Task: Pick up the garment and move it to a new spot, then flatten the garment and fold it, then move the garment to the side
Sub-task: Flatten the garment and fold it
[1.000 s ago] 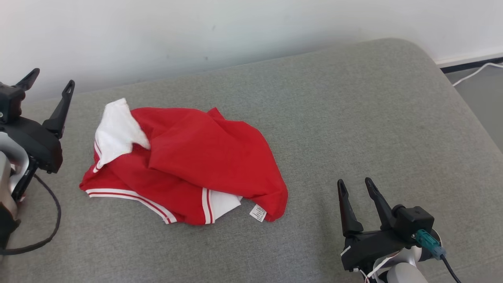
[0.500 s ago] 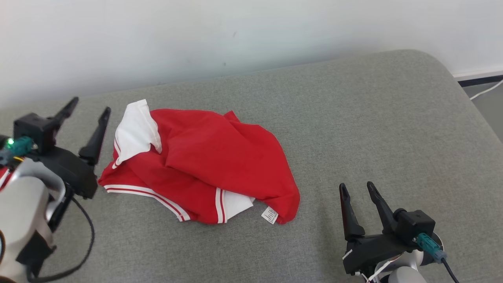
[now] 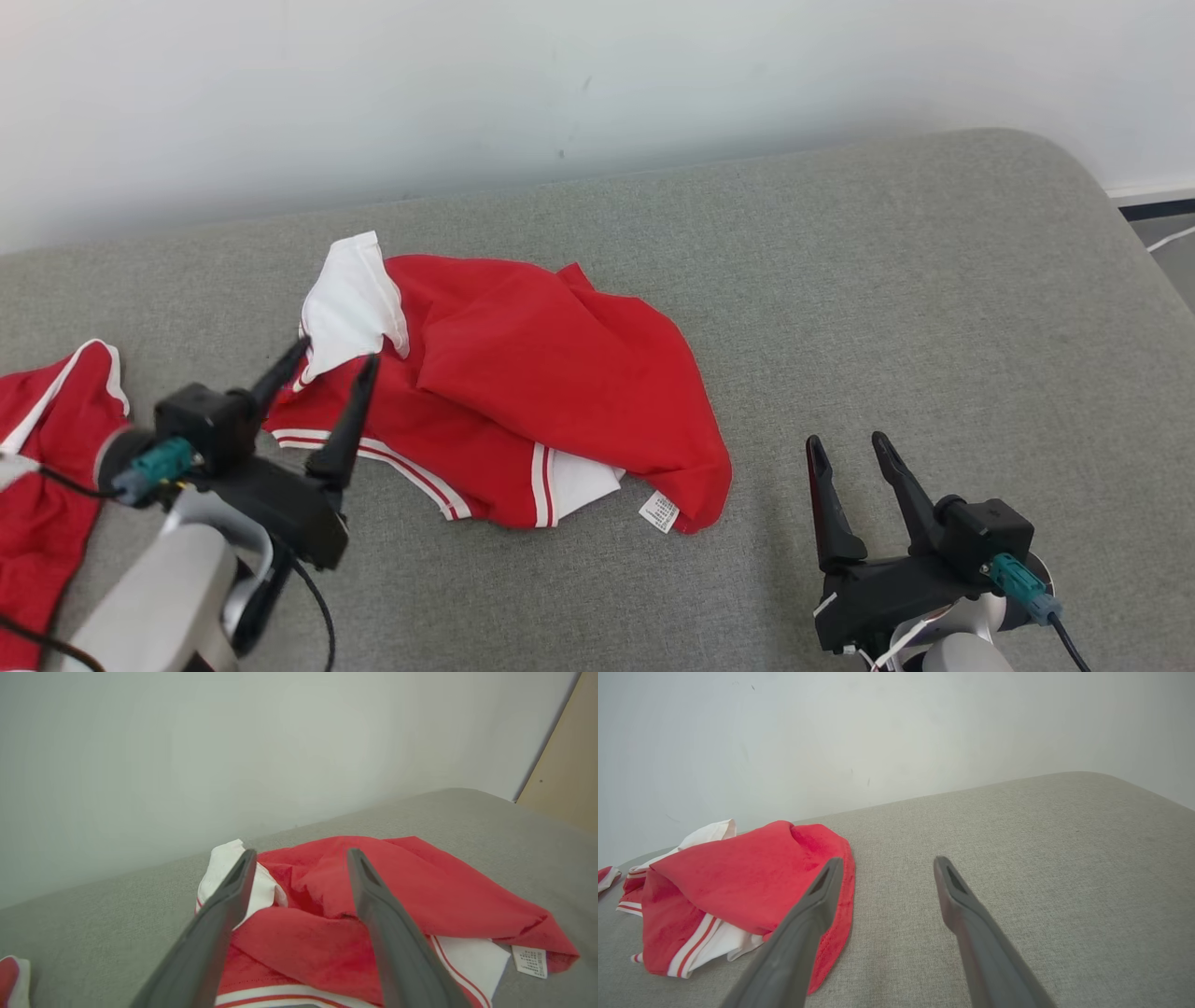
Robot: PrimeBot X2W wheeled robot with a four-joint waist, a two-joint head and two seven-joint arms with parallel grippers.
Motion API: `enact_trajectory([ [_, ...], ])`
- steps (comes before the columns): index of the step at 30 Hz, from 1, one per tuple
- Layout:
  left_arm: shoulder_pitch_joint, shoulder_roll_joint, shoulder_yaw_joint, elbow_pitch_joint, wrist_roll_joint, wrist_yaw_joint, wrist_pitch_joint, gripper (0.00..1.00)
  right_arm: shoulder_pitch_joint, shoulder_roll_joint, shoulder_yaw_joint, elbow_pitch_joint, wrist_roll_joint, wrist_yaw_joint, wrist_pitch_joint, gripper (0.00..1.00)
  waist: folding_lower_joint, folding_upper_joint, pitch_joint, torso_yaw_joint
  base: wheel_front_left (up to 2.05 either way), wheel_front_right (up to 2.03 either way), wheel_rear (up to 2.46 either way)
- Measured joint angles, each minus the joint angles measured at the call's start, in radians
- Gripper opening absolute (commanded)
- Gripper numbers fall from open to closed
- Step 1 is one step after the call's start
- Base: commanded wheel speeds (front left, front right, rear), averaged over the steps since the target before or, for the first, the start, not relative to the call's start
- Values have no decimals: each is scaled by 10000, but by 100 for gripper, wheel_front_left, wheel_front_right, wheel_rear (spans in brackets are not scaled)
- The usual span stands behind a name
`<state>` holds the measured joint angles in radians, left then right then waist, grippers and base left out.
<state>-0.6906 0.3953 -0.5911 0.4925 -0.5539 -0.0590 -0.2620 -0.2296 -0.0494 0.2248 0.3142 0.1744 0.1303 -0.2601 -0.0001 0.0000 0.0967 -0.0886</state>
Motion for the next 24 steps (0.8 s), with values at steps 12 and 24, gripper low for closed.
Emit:
enact_trajectory([
  [12,1301,-805,-173,132,17,59,0,100,-2,-2,-73,-42,-69,0,33,100,0,0,146,-52,0,0,0],
  [24,1787,-1335,-449,963,380,-211,0,100,-64,-2,-71,-84,-67,0,31,100,0,0,407,-73,0,0,0],
])
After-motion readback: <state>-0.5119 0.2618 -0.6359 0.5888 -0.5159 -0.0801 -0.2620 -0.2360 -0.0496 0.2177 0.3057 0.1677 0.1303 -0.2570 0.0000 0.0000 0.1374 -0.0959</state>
